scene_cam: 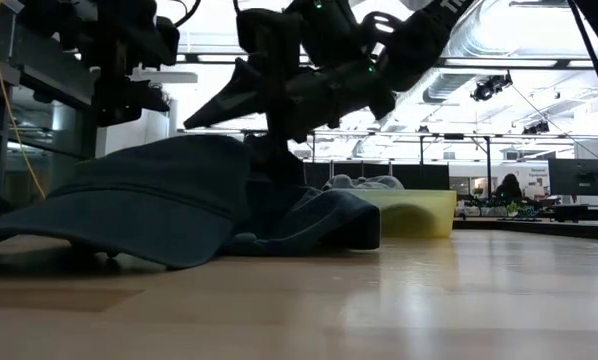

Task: Pick & Place hat
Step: Put the left blue cap into the blue bin

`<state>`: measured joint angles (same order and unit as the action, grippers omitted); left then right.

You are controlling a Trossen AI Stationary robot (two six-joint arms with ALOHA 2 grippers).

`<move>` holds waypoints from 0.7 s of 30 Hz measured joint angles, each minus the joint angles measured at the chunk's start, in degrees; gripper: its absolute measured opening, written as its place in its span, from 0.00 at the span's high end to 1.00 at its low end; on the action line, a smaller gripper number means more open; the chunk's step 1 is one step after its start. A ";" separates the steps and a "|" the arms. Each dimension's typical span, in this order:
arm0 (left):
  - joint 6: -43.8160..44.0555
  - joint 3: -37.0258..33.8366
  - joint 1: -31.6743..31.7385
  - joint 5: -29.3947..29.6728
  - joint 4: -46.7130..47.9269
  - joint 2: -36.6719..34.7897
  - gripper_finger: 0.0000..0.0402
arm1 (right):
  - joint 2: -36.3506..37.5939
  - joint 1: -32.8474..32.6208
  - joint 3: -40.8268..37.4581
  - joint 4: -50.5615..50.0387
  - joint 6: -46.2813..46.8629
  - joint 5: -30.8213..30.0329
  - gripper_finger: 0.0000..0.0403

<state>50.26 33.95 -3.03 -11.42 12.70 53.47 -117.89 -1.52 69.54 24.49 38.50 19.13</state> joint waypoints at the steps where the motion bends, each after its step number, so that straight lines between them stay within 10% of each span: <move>1: 0.00 0.00 0.00 0.00 -0.12 0.00 0.42 | 0.00 0.09 0.31 0.02 0.00 1.04 0.48; 21: -1.33 0.00 0.00 -0.11 -10.32 0.00 0.42 | 0.00 3.43 0.66 0.39 5.12 11.97 0.98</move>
<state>48.93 33.95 -3.03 -11.53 2.38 53.47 -117.89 1.91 70.19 24.88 43.62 31.10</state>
